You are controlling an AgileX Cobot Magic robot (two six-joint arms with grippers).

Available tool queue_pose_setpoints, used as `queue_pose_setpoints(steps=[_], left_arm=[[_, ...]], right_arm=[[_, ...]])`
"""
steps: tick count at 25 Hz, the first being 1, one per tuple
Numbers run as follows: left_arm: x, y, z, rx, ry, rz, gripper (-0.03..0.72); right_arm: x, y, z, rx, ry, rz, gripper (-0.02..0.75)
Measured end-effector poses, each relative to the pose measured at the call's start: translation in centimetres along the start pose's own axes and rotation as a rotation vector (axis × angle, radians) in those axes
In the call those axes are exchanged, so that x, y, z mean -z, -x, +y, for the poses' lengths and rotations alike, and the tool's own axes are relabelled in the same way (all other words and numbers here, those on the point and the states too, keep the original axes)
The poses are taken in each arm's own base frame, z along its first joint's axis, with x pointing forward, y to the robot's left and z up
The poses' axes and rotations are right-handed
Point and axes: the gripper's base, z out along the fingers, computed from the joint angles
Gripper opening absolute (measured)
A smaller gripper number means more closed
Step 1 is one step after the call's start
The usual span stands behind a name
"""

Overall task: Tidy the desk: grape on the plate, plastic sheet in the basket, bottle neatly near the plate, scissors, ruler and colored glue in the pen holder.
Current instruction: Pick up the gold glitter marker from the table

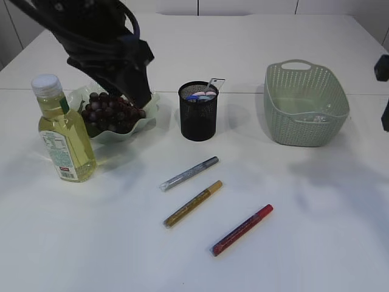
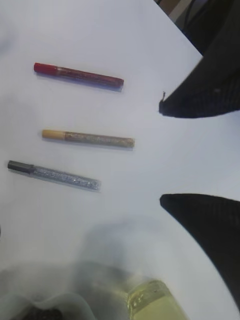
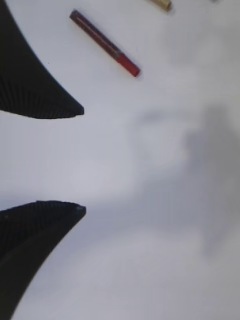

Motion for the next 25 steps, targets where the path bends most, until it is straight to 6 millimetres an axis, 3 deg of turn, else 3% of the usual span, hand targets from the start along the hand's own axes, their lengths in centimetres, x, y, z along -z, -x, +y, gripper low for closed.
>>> queue_pose_setpoints(steps=[6, 10, 18, 25], left_arm=[[-4.4, 0.6, 0.6, 0.007, -0.009, 0.097, 0.363], [-8.3, 0.7, -0.4, -0.02, -0.02, 0.186, 0.363], [-16.0, 0.6, -3.8, -0.119, -0.022, 0.334, 0.362], [-19.0, 3.0, -4.1, -0.138, -0.014, 0.294, 0.361]], right_arm=[[-1.1, -3.3, -0.1, -0.031, 0.055, 0.079, 0.419], [-1.7, -4.8, -0.3, -0.037, 0.058, 0.112, 0.419], [-1.9, -5.1, -0.4, -0.039, 0.058, 0.12, 0.419], [-1.8, -5.2, -0.6, -0.023, 0.039, 0.112, 0.419]])
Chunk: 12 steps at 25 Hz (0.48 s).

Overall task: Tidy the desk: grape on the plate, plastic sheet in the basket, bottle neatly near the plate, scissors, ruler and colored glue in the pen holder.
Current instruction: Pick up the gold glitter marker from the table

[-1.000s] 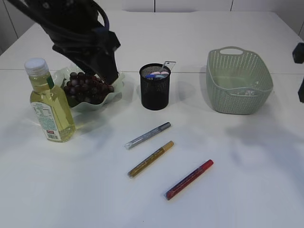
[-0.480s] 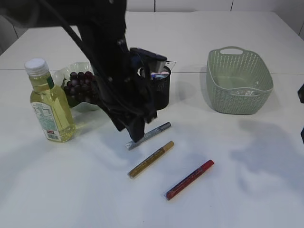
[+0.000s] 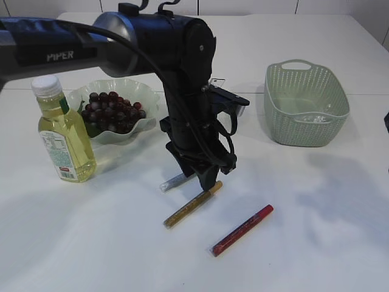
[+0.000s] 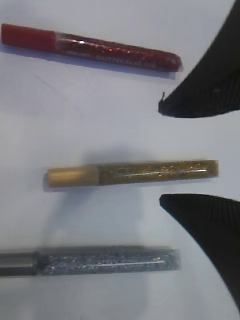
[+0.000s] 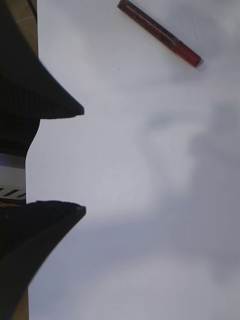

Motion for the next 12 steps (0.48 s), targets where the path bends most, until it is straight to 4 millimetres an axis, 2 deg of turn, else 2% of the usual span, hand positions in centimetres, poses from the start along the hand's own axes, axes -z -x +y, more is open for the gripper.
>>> queue_pose_setpoints(steps=[5, 12], left_arm=[[-1.7, 1.1, 0.3, 0.0, 0.002, 0.002, 0.361], [-3.7, 1.1, 0.5, 0.0, 0.006, 0.043, 0.34]], right_arm=[[0.1, 0.0, -0.1, 0.01, -0.01, -0.004, 0.419], [0.1, 0.0, -0.1, 0.012, -0.01, -0.004, 0.419]])
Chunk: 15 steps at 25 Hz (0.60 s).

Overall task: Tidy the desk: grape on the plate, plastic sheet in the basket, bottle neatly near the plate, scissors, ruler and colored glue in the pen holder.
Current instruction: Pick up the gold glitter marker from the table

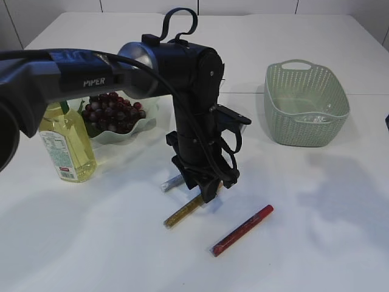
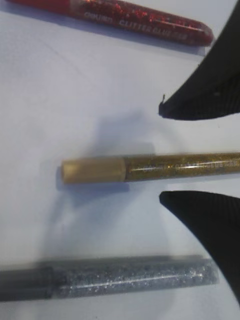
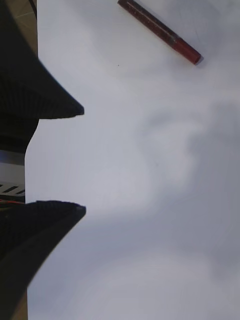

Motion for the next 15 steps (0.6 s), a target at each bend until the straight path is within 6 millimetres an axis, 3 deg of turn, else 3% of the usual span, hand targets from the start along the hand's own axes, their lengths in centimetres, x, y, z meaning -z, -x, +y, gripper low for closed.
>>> queue_pose_setpoints(steps=[15], left_arm=[[-2.2, 0.0, 0.2, -0.001, 0.0, 0.039, 0.32]], right_arm=[[0.0, 0.0, 0.0, 0.002, 0.0, -0.001, 0.418]])
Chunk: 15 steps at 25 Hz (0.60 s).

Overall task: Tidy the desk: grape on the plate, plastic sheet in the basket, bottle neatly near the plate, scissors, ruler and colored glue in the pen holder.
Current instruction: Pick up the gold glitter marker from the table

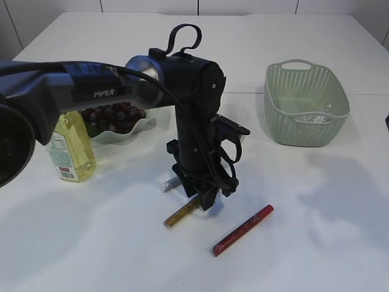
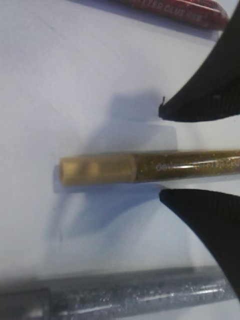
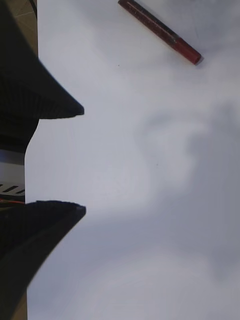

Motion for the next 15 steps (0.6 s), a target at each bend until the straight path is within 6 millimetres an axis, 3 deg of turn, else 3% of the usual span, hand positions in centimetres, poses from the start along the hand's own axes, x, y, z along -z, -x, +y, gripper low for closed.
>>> queue_pose_setpoints(steps=[15], left_arm=[[0.0, 0.0, 0.0, 0.0, 0.0, 0.0, 0.314]], right_arm=[[0.0, 0.0, 0.0, 0.002, 0.0, 0.0, 0.418]])
